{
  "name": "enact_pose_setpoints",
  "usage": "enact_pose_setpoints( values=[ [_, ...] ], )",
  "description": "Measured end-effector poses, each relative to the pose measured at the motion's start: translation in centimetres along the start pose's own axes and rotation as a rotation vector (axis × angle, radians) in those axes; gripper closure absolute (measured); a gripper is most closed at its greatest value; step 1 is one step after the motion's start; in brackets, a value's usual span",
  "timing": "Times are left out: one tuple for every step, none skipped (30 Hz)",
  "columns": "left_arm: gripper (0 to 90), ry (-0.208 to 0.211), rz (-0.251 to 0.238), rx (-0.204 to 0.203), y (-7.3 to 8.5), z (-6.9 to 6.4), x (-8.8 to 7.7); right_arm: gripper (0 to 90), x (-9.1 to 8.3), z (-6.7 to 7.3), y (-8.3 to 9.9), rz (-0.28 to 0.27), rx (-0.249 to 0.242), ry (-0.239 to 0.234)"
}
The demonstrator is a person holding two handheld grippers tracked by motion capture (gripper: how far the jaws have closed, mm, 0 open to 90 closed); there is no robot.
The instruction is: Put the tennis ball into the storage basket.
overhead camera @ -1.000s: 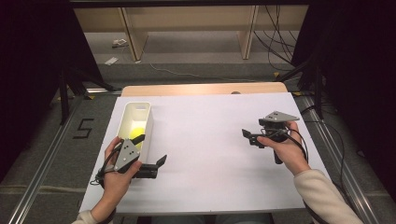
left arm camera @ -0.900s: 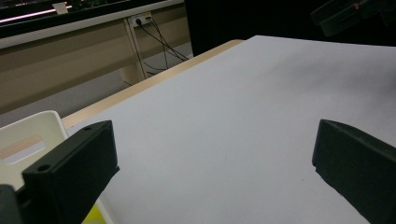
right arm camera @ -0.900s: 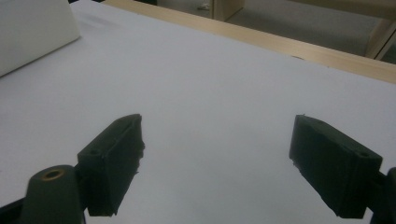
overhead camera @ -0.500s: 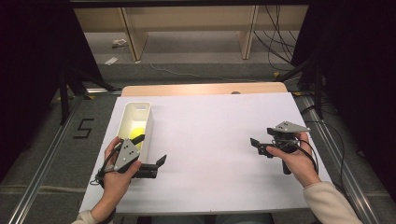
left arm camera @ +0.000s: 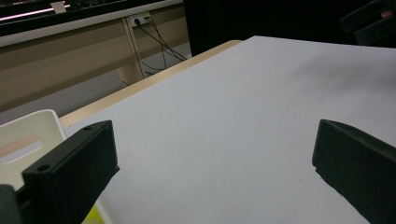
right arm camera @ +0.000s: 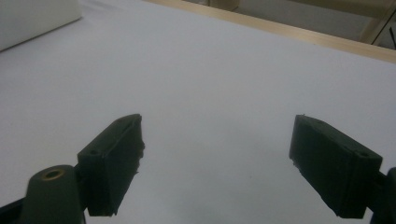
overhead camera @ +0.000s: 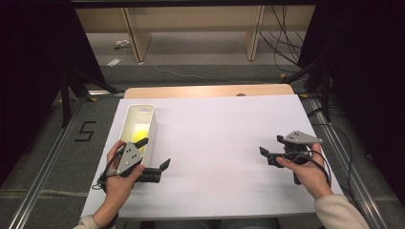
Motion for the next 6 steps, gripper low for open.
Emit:
enact_pose_setpoints(
  values=[
    [0.0,0.000,0.000,0.001,0.00,-0.03,0.01,18.2,0.01,0.04,0.00,-0.001,0.001,0.000],
    [0.0,0.001,-0.001,0.002,-0.02,-0.06,0.00,18.2,0.02,0.09,-0.01,-0.003,0.000,0.001],
    [0.0,0.001,0.000,0.003,-0.03,-0.08,-0.01,18.2,0.04,0.13,-0.01,-0.004,-0.005,0.003],
    [0.0,0.001,-0.001,0.004,-0.04,-0.09,-0.02,18.2,0.07,0.15,0.02,-0.004,-0.009,0.003],
    [0.0,0.001,-0.001,0.006,-0.04,-0.09,-0.02,18.1,0.10,0.18,0.06,-0.003,-0.007,0.000],
    [0.0,0.002,-0.003,0.005,-0.05,-0.09,-0.01,18.1,0.09,0.19,0.07,-0.001,-0.006,0.000]
  ],
)
Point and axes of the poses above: each handheld gripper's, and its own axes: x roughly forward along the jaws, y roughly out of its underside, z roughly to its left, the point moved 1 cm from there along x, roughly forward along the jaws, and after that the axes turned 9 degrees about -z, right-handed, at the moved point
